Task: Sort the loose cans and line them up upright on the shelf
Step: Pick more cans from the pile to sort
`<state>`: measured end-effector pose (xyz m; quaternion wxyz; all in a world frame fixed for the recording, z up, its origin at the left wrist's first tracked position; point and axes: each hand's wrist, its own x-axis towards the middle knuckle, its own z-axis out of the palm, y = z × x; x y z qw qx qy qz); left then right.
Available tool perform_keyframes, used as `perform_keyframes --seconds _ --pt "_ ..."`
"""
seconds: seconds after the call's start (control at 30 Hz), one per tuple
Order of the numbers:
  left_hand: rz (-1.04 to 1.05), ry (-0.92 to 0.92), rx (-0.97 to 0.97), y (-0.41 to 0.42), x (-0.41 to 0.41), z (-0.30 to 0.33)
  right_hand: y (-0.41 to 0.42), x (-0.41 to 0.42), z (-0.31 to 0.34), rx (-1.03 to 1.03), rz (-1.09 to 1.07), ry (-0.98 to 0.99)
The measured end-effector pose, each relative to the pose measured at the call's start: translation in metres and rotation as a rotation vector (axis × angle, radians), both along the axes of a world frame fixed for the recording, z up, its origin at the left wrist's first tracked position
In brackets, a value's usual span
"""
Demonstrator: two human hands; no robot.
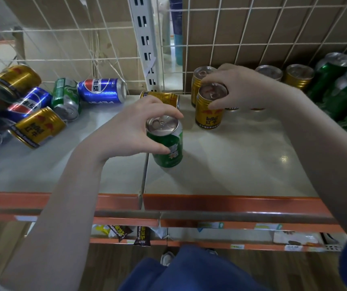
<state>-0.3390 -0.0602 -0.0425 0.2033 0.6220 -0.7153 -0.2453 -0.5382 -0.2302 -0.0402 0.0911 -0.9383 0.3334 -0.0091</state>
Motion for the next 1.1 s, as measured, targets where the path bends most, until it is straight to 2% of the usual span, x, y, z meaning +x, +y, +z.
perform_keyframes --seconds 0.13,0.37,0.67,0.8,0.83,0.9,1.1 --pt "-0.031 -0.007 -0.015 -0.001 -0.004 0.001 0.035 -0.029 -0.014 -0.091 -0.194 -0.139" --pt "-0.138 0.004 -0.030 -0.005 -0.034 0.012 0.099 -0.107 -0.079 -0.139 -0.513 -0.169" --pt "-0.133 0.001 -0.078 -0.013 -0.152 0.020 0.103 -0.237 -0.106 -0.243 -0.548 -0.288" --pt "-0.125 0.059 -0.074 -0.019 -0.217 0.022 0.091 -0.293 -0.113 -0.261 -0.498 -0.162" --pt "-0.128 0.058 -0.081 -0.022 -0.236 0.022 0.088 -0.310 -0.113 -0.242 -0.521 -0.191" --pt "-0.135 0.033 -0.083 -0.028 -0.271 0.025 0.083 -0.338 -0.114 -0.229 -0.575 -0.266" --pt "-0.220 -0.084 -0.138 -0.044 -0.340 0.036 0.078 -0.388 -0.107 -0.293 -0.610 -0.293"
